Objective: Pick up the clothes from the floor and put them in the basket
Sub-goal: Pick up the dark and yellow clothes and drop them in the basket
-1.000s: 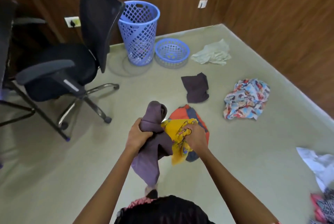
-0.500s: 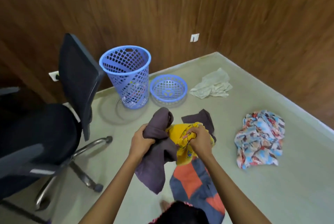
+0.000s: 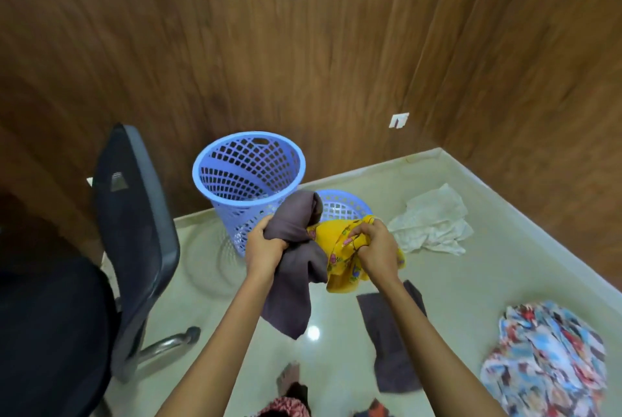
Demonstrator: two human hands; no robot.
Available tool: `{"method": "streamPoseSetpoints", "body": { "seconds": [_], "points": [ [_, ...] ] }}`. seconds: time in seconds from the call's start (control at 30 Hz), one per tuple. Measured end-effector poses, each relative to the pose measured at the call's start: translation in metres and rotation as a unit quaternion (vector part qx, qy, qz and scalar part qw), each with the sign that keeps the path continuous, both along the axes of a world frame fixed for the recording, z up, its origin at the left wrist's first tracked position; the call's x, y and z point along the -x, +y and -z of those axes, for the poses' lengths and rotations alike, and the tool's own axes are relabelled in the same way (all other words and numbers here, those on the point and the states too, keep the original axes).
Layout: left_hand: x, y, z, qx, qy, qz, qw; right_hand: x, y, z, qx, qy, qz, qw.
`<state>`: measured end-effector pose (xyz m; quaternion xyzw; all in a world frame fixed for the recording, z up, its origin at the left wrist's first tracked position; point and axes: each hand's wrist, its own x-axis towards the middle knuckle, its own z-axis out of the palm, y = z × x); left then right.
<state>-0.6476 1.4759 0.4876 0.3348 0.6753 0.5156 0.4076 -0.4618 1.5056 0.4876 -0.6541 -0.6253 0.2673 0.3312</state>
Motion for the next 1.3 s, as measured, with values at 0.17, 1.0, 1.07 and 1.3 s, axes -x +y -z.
{"method": "streamPoseSetpoints", "body": {
  "seconds": [0.17,1.0,1.07,1.3],
  "points": [
    [0.048,0.107,-0.004,-0.021,-0.045,-0.109,0.993,0.055,0.122,-0.026,-0.022,-0.036,-0.066,0.997],
    [0.215,0.425,0.081,0.187,0.006,-0.064,0.98,0.234,0.503,0.115,0.335,-0.05,-0.361,0.869],
    [0.214,0.421,0.093,0.208,-0.002,-0.067,0.976,0.234,0.5,0.134,0.367,-0.032,-0.33,0.869],
    [0.194,0.396,0.096,0.243,-0.022,-0.075,0.967,0.222,0.475,0.154,0.4,0.065,-0.242,0.882]
  ]
}}
